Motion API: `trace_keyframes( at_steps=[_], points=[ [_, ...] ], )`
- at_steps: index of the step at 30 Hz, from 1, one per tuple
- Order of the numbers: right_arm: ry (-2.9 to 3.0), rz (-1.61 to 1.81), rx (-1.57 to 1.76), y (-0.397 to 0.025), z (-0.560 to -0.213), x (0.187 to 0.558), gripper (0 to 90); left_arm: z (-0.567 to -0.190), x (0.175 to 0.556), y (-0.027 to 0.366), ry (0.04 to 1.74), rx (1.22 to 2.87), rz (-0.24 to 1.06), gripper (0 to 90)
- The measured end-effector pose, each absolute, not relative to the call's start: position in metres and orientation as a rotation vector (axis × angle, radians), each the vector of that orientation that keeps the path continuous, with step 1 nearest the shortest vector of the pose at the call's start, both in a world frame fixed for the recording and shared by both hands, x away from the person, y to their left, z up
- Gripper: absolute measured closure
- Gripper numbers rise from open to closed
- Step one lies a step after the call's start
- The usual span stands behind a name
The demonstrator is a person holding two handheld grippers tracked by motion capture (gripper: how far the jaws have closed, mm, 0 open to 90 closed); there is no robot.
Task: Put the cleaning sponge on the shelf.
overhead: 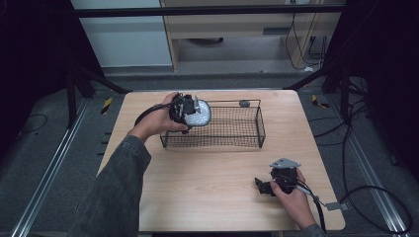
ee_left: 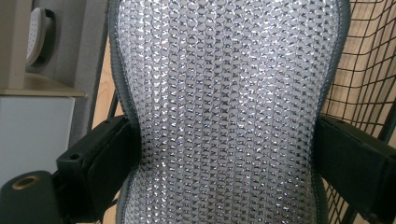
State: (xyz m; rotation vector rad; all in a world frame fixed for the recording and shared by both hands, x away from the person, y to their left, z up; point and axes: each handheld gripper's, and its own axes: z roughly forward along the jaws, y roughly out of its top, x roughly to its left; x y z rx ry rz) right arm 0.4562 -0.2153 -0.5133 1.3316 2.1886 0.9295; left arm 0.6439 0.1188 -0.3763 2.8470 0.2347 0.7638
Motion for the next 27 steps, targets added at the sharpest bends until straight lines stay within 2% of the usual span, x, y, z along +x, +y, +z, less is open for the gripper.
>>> trace_keyframes(
  at_steps=[27],
  points=[
    [2.189, 0.929, 1.334, -0.215, -0.513, 0.456, 0.4, -0.386, 0.651, 0.118, 0.308, 2.850, 0.660, 3.8]
  ],
)
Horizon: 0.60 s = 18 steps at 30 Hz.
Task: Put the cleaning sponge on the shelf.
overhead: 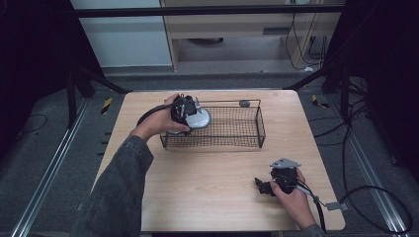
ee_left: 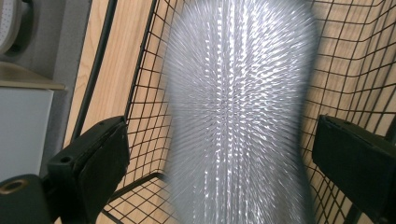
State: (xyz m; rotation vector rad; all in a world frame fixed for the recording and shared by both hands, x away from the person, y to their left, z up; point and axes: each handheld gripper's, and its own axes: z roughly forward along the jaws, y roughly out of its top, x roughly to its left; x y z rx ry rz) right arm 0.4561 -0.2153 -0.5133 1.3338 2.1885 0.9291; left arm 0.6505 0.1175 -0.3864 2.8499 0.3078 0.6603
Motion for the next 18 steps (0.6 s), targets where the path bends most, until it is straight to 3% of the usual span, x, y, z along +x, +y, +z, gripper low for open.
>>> trace_keyframes(
  at_steps=[18],
  points=[
    [2.186, 0.928, 1.336, -0.215, -0.513, 0.456, 0.4, -0.367, 0.640, 0.120, 0.311, 2.751, 0.639, 10.6]
  ],
)
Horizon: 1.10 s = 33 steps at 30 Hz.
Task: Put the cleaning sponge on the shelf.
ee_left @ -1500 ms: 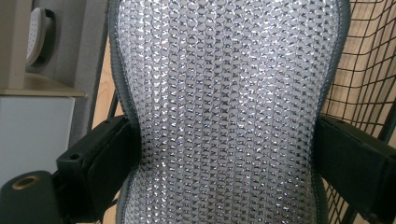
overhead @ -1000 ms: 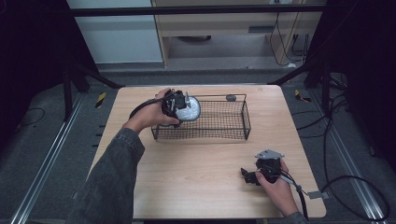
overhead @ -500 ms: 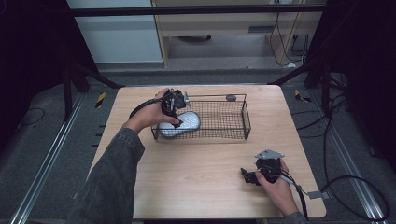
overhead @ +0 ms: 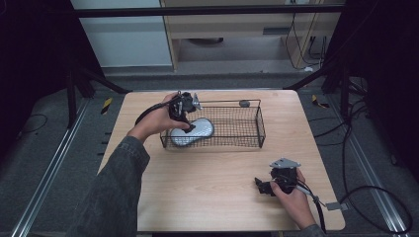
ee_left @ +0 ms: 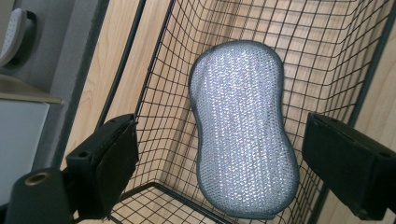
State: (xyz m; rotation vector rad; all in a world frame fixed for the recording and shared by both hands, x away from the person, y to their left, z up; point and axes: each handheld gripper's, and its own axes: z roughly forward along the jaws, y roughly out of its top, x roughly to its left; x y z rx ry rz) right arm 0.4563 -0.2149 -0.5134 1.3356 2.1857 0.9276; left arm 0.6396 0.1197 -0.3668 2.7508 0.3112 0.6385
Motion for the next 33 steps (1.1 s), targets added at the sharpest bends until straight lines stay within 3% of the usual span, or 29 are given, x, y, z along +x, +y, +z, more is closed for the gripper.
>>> trace_keyframes(
  at_steps=[19, 33],
  points=[
    [2.182, 0.926, 1.343, -0.214, -0.513, 0.456, 0.4, -0.355, 0.612, 0.108, 0.382, 2.663, 0.662, 11.5],
    [2.182, 0.928, 1.340, -0.214, -0.513, 0.457, 0.4, -0.349, 0.584, 0.097, 0.455, 2.570, 0.588, 7.3]
  ],
)
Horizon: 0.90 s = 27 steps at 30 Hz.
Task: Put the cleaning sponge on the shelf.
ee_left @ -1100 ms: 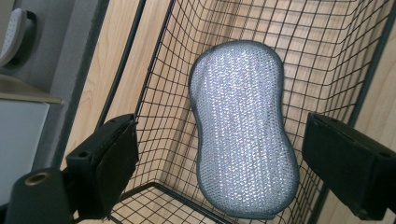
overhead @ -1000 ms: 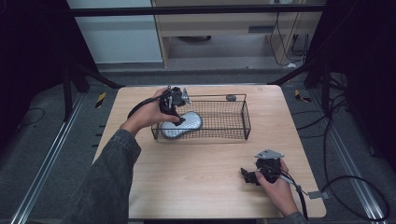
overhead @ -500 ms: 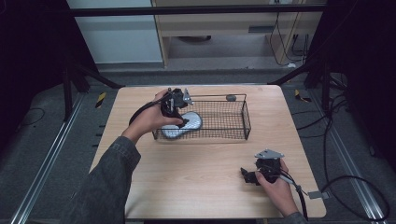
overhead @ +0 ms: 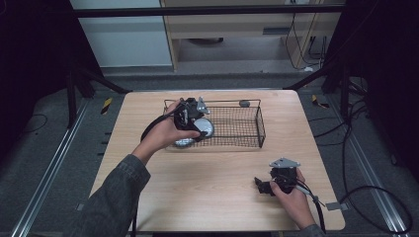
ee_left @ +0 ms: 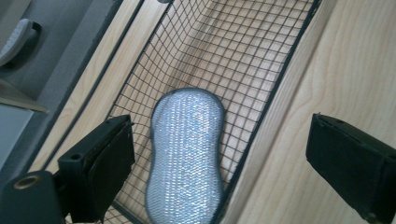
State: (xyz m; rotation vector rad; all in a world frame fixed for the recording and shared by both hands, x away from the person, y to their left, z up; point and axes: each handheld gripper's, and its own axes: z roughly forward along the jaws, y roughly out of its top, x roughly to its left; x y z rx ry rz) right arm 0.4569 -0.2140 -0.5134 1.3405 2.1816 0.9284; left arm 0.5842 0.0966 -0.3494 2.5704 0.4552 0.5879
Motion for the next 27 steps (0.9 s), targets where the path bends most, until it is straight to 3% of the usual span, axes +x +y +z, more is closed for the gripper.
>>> trace_keyframes(
  at_steps=[14, 27],
  points=[
    [2.180, 0.927, 1.343, -0.214, -0.513, 0.457, 0.4, -0.348, 0.552, 0.101, 0.525, 2.504, 0.584, 6.4],
    [2.180, 0.927, 1.343, -0.214, -0.513, 0.457, 0.4, -0.356, 0.521, 0.129, 0.596, 2.459, 0.564, 6.6]
  ],
)
